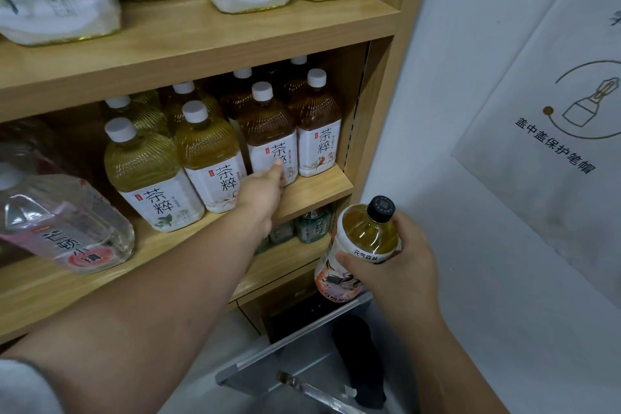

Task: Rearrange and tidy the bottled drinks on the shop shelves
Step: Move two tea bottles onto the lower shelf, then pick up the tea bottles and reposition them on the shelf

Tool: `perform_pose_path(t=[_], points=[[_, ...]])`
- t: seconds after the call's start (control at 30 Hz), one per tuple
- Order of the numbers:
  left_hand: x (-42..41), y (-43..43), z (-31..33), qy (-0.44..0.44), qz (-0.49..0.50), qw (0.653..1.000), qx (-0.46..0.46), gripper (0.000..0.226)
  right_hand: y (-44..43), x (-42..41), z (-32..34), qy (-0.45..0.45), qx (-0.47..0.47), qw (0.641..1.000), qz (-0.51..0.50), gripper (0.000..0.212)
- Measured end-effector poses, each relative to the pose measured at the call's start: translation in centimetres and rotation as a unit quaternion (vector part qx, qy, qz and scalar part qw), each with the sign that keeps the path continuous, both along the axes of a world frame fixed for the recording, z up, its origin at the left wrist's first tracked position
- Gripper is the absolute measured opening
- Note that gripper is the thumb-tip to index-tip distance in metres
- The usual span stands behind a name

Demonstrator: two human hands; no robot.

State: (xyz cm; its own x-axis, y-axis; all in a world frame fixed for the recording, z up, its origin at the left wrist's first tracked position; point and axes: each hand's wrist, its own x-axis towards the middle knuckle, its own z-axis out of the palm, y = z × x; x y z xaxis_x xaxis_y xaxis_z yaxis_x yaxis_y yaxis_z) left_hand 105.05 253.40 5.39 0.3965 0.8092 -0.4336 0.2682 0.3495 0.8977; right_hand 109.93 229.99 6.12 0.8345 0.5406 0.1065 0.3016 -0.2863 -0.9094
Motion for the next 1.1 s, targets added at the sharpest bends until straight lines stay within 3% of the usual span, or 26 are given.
perform_pose_path(t=[0.07, 0.2, 0.33, 0.43, 0.63, 0.77, 0.93, 1.1], points=[[-2.2, -1.3, 1.4, -0.012, -0.056, 0.998, 0.024, 0.018, 0.6, -0.2, 0.7, 0.006, 0.002, 1.000, 0.017, 0.075], [-8.5, -4.4, 4.3, -0.039, -0.170, 0.981, 0.083, 0.025, 2.9, -1.3, 3.6, 0.032, 0.026, 0.996, 0.074, 0.076], [-15.8, -5.0, 6.3, -0.065, -0.185, 0.971, 0.139, 0.031, 5.7, -3.9, 7.4, 0.053, 0.058, 0.983, 0.168, 0.070], [-21.6, -5.1, 8.5, -0.065, -0.181, 0.960, 0.202, 0.051, 8.3, -7.6, 10.3, 0.035, 0.060, 0.966, 0.248, 0.070], [-32.0, -5.6, 11.4, 0.026, -0.045, 0.943, 0.329, 0.084, 13.2, -17.2, 14.5, 0.031, 0.084, 0.918, 0.387, 0.069], [-38.5, -5.7, 12.8, 0.078, 0.056, 0.924, 0.370, 0.084, 16.3, -24.4, 15.5, 0.023, 0.082, 0.884, 0.461, 0.072], [-47.1, -4.7, 12.1, 0.123, 0.119, 0.917, 0.359, 0.092, 19.7, -34.2, 14.2, -0.005, 0.071, 0.865, 0.497, 0.086], [-56.0, -2.0, 9.6, 0.104, 0.141, 0.925, 0.336, 0.076, 22.3, -43.4, 12.6, 0.004, 0.056, 0.861, 0.506, 0.083]])
